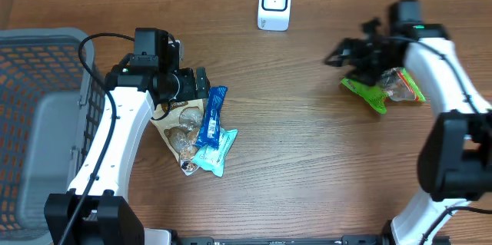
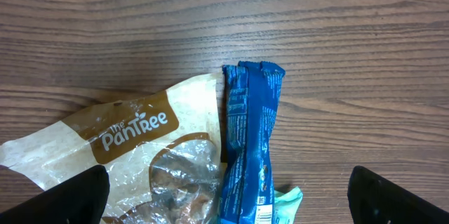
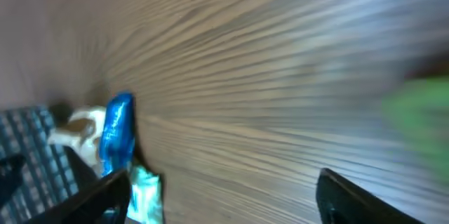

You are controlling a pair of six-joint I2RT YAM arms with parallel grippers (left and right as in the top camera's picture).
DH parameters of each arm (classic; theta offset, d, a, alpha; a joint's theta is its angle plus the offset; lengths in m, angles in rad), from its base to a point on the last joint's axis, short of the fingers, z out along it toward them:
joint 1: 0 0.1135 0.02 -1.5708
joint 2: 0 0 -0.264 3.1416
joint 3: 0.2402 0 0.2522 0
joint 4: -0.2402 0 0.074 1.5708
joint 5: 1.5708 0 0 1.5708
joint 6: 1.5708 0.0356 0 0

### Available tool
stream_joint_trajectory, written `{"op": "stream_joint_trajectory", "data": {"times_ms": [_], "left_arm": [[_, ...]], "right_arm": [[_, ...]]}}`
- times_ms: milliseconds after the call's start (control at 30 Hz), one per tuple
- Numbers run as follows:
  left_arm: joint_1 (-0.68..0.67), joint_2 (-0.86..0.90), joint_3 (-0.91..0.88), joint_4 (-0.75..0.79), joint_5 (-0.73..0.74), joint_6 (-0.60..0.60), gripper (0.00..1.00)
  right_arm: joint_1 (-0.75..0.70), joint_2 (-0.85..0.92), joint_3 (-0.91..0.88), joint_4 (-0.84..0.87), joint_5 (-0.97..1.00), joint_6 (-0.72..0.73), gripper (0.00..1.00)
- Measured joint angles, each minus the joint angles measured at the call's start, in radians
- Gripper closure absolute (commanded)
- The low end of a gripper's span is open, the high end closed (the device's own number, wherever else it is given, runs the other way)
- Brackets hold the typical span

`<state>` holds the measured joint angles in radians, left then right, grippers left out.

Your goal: Scan the item barcode

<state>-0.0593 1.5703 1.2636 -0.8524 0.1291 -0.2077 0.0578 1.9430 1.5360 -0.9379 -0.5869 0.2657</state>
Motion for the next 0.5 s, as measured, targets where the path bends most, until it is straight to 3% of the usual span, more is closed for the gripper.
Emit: {"op": "stream_joint_trajectory", "data": {"times_ms": [67, 167, 267, 500], "left_arm": [[0.000, 0.000, 0.000, 0.000, 0.000, 0.000, 0.00], [0.000, 0.000, 0.000, 0.000, 0.000, 0.000, 0.00], [0.000, 0.000, 0.000, 0.000, 0.000, 0.000, 0.00], [0.000, 0.000, 0.000, 0.000, 0.000, 0.000, 0.00]], "right_arm": [[0.081, 0.011, 0.000, 0.054, -0.001, 0.035, 0.00], [0.209, 0.053, 0.000, 0.165, -0.003, 0.091, 0.00], [0.301, 0.105, 0.000, 0.266, -0.005, 0.146, 0.09], [0.486, 0.219, 0.000, 0.452, 0.031, 0.299, 0.14]]}}
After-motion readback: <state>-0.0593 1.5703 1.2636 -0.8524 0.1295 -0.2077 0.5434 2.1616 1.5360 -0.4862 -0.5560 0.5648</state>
